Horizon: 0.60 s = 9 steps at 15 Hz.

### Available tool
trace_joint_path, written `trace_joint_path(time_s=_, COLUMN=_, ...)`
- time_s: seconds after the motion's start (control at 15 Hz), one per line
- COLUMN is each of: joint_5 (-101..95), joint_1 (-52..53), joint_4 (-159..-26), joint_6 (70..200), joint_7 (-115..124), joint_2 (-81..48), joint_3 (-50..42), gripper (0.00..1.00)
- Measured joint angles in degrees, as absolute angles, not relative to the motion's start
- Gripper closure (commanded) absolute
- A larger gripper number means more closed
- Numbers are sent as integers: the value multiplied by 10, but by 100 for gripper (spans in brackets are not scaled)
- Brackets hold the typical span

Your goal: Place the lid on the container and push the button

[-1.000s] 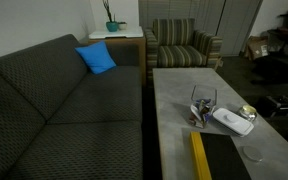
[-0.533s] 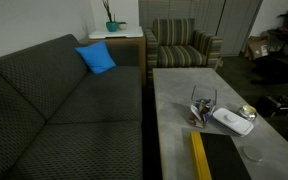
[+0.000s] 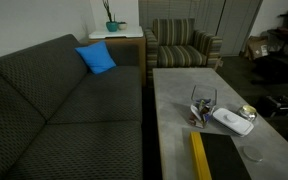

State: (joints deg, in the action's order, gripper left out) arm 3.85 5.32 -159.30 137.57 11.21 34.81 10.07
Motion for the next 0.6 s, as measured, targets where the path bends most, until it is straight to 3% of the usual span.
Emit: trace_joint_path(time_s=0.6, joint_5=41, joint_1=63, joint_4=-1593, joint_6=1435, joint_7=14, joint_2=318, joint_3=35, gripper=0)
